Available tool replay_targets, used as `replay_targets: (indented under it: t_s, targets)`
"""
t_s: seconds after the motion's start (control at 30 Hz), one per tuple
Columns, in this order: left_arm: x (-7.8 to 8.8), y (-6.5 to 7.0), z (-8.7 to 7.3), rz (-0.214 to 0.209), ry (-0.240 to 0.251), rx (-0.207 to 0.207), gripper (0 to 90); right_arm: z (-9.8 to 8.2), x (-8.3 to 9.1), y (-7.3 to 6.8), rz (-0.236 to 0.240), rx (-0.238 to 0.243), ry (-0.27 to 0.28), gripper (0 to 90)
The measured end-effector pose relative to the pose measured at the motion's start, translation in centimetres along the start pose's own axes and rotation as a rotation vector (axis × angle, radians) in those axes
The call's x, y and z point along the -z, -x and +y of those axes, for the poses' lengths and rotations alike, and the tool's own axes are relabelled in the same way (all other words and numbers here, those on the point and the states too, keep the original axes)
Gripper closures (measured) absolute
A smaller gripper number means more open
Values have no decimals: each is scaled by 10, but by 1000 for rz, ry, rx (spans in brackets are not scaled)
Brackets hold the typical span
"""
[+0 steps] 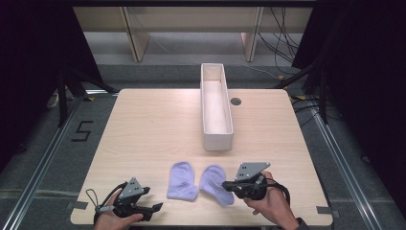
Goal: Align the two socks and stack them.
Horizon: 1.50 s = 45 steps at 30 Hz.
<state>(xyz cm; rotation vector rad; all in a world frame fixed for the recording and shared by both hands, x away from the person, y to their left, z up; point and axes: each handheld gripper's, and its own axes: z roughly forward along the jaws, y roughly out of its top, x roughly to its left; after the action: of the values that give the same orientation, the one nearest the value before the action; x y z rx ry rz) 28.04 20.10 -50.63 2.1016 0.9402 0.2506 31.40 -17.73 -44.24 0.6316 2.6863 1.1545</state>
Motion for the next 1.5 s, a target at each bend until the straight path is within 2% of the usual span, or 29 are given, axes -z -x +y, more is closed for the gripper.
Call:
replay_targets:
  t_s: [0.03, 0.1, 0.2, 0.33, 0.5, 0.63, 0.83, 0.9, 0.93, 1.03, 1.1, 1.27, 1.4, 1.43, 1.5]
  targets:
    - [0, -1, 0, -2, -8, -12, 248, 1, 1, -2, 0, 9, -10, 882]
    - [-1, 0, 0, -6, 3, -6, 248, 1, 3, -8, -1, 24, -12, 882]
    - [0, 0, 0, -1, 3, -3, 248, 0, 3, -11, 13, 23, -17, 882]
    - [0, 0, 0, -1, -6, -12, 248, -1, 4, -20, 3, 40, -35, 882]
    - [0, -1, 0, -1, -11, -18, 248, 2, 0, -37, 25, 94, -60, 881]
    - [-1, 0, 1, -3, -7, -14, 248, 1, -4, -41, 39, 92, -67, 881]
    - [-1, -1, 1, -2, -16, -28, 248, -3, -16, -46, 85, 88, -122, 880]
    - [-2, 0, 0, -5, -10, -18, 248, -3, -19, -47, 97, 86, -144, 880]
    - [-2, 0, 0, -5, -10, -18, 248, -4, -20, -48, 101, 67, -154, 880]
    - [-2, 0, 0, -6, -13, -15, 248, -4, -26, -48, 110, 69, -174, 879]
    - [-3, -1, 0, 1, -21, -28, 248, -5, -27, -48, 115, 76, -175, 879]
    - [-3, 0, 0, -11, -16, -26, 248, -6, -31, -49, 132, 72, -192, 869]
    - [-2, 0, 0, -5, -15, -23, 248, -7, -34, -50, 164, 50, -203, 803]
    - [-1, 0, 1, -6, -19, -27, 248, -6, -33, -50, 174, 62, -187, 786]
    - [-1, 1, 1, -5, -10, -19, 248, -4, -30, -51, 172, 44, -184, 782]
